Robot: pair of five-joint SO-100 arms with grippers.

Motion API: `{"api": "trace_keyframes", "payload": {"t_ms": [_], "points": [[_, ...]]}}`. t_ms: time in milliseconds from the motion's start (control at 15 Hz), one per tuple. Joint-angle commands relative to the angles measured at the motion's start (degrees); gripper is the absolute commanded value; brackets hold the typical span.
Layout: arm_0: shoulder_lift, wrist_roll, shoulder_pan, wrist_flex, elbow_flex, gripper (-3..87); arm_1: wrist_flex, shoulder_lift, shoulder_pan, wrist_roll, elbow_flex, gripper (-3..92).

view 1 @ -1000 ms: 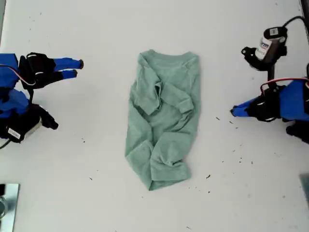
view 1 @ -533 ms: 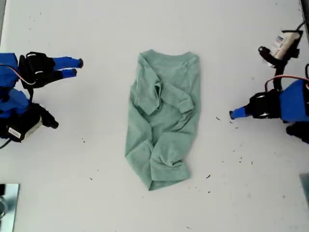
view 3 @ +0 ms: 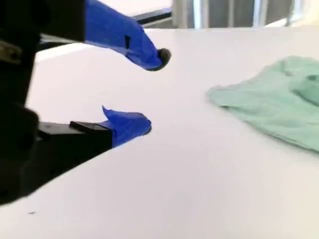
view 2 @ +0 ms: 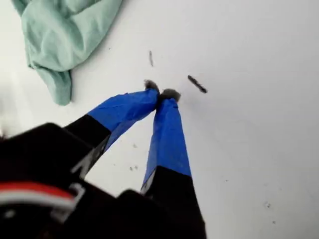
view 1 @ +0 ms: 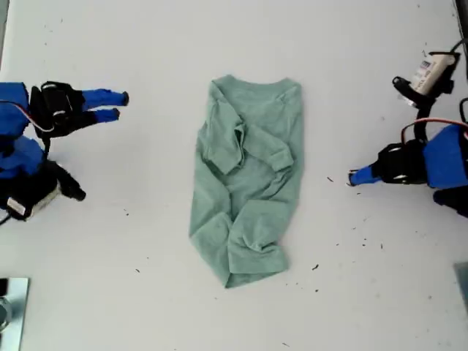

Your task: Fold t shirt

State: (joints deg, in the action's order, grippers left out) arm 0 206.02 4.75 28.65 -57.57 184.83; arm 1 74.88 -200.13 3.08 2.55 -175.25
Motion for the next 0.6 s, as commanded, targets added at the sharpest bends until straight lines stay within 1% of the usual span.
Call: {"api": "trace_keyframes", "payload": {"t_ms": [0,67,133,200,267,333,400,467,533], "points": [[0.7,-1.0,-14.0,-0.9,0.0,11.9,-5.1,-0.8,0.1,-0.1,-2.5,1.9],[0.7,0.4,-11.5,-2.5,-2.6,2.4,-5.7,-0.8,0.1,0.4,-2.4,1.9],[0.7,0.5,-14.9,-0.6,-4.1,-0.1,-4.3,-0.8,-0.1,-1.1,-1.0,2.0],[0.5,-4.7,-18.0,0.1,-4.7,-0.1,-1.8,-0.7,-2.4,-4.3,1.7,2.0],[-0.7,-10.8,-23.0,1.2,-5.3,-0.1,0.0,-0.3,-4.9,-6.8,4.5,2.0],[-6.8,-17.6,-27.9,3.2,-7.0,-0.1,0.4,2.9,-7.5,-9.3,8.0,2.0],[-18.2,-23.4,-33.0,5.1,-12.5,-0.1,-0.1,11.2,-9.8,-11.6,14.0,1.9],[-32.1,-27.3,-38.1,4.8,-22.1,-0.1,-1.2,24.3,-11.3,-11.5,23.1,1.9],[-44.4,-28.7,-42.0,3.3,-33.8,-0.1,-0.8,39.2,-12.1,-10.1,35.1,1.9]]}}
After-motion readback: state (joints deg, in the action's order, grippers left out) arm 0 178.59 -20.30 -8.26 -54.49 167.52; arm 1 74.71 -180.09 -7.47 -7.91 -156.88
